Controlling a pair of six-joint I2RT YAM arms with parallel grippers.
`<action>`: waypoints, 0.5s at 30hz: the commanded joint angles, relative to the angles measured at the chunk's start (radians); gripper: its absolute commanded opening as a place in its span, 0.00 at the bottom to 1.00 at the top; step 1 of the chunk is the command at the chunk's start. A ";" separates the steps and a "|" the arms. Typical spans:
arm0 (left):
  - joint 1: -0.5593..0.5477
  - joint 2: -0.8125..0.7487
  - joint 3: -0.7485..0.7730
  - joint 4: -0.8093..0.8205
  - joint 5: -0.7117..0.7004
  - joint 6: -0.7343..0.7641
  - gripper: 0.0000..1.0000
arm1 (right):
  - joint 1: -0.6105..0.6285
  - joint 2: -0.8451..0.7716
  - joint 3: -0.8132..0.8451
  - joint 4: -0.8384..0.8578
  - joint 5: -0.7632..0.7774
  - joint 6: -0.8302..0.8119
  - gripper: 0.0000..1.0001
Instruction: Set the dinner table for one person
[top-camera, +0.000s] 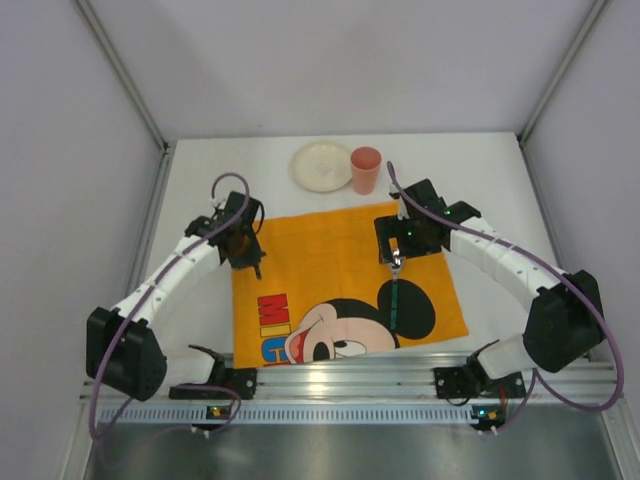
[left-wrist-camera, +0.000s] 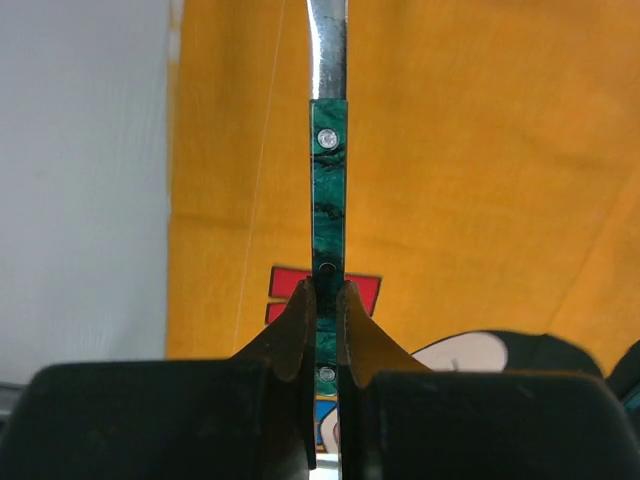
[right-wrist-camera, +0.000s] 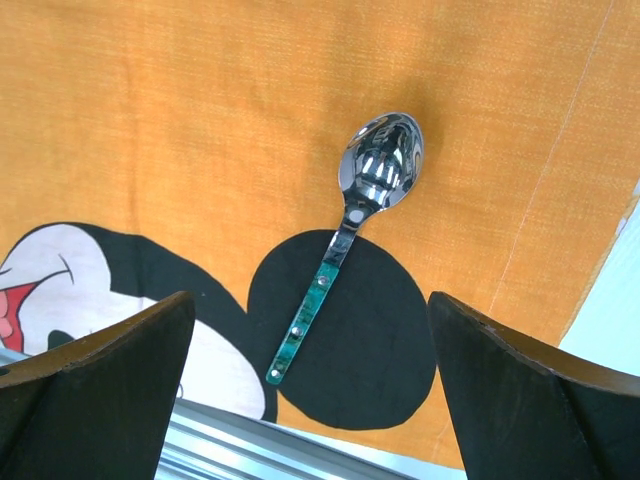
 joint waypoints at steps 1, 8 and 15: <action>-0.060 -0.106 -0.175 -0.010 0.071 -0.113 0.00 | -0.003 -0.051 0.012 -0.001 -0.022 0.027 1.00; -0.120 -0.202 -0.353 -0.040 0.060 -0.195 0.00 | -0.003 -0.067 -0.046 0.016 -0.028 0.015 1.00; -0.137 -0.226 -0.372 -0.082 0.077 -0.198 0.03 | -0.003 -0.070 -0.077 0.033 -0.028 0.013 1.00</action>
